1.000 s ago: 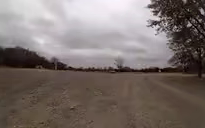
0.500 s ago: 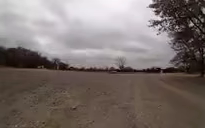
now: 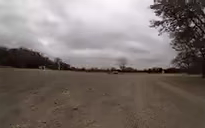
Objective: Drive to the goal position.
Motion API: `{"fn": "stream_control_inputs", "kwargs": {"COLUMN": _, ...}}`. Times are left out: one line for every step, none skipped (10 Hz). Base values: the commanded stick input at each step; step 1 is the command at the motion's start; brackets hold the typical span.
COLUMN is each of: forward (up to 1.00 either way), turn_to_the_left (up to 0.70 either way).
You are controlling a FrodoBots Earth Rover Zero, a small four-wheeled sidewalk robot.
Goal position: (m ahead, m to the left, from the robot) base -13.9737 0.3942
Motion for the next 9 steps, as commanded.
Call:
{"fn": "stream_control_inputs", "kwargs": {"forward": 0.70, "turn_to_the_left": -0.01}}
{"fn": "stream_control_inputs", "kwargs": {"forward": 0.55, "turn_to_the_left": -0.01}}
{"fn": "stream_control_inputs", "kwargs": {"forward": 0.00, "turn_to_the_left": 0.00}}
{"fn": "stream_control_inputs", "kwargs": {"forward": 0.00, "turn_to_the_left": 0.00}}
{"fn": "stream_control_inputs", "kwargs": {"forward": -0.05, "turn_to_the_left": 0.00}}
{"fn": "stream_control_inputs", "kwargs": {"forward": -0.03, "turn_to_the_left": -0.01}}
{"fn": "stream_control_inputs", "kwargs": {"forward": 0.10, "turn_to_the_left": -0.01}}
{"fn": "stream_control_inputs", "kwargs": {"forward": 0.00, "turn_to_the_left": 0.00}}
{"fn": "stream_control_inputs", "kwargs": {"forward": 0.00, "turn_to_the_left": 0.00}}
